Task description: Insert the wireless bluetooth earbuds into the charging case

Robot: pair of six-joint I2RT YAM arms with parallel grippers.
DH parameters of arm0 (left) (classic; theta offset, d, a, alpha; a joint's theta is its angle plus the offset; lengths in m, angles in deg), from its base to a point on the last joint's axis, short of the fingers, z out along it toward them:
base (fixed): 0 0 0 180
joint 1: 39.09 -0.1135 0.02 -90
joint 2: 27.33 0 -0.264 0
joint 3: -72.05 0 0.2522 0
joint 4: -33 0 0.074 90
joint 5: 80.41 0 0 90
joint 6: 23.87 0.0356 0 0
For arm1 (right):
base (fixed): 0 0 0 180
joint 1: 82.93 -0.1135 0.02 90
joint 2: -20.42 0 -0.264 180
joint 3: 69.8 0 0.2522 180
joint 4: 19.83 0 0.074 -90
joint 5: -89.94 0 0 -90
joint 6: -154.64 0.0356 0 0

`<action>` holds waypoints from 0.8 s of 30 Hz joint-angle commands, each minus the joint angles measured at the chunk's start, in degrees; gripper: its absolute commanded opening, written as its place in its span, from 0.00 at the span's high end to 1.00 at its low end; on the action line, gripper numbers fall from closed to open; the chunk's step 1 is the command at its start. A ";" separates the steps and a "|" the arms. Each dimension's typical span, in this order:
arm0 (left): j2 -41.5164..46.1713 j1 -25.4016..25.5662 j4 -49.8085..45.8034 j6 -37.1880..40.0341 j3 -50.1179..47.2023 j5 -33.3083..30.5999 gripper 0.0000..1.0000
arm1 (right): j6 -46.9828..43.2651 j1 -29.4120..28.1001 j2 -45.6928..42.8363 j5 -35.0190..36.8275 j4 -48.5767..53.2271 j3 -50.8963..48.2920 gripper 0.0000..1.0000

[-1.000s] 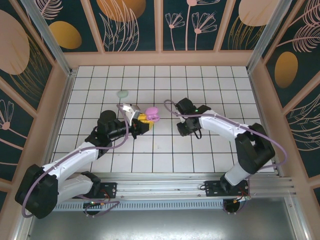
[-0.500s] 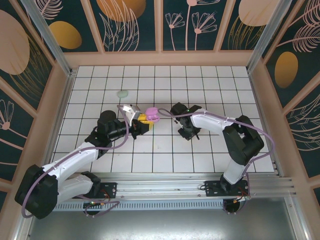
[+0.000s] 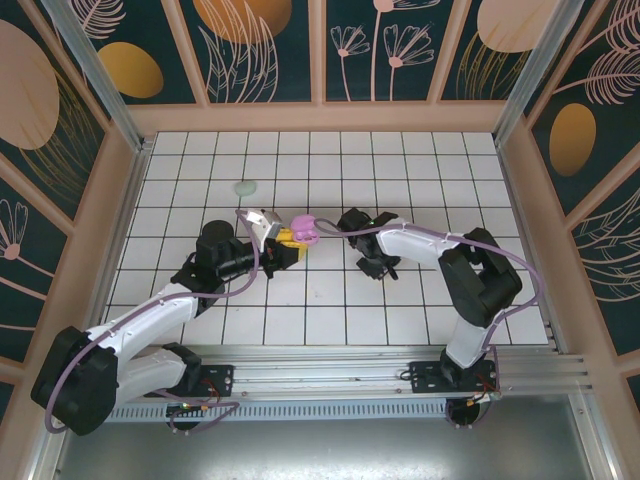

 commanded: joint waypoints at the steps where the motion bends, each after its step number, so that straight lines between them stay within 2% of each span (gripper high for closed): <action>1: -0.18 0.16 0.09 1.66 0.94 1.11 0.93 | -1.61 -0.71 1.79 0.54 -0.72 1.56 0.71; 24: 0.51 0.13 -1.43 2.42 0.76 0.72 0.93 | -2.30 -0.77 5.63 -0.65 -2.60 3.73 0.73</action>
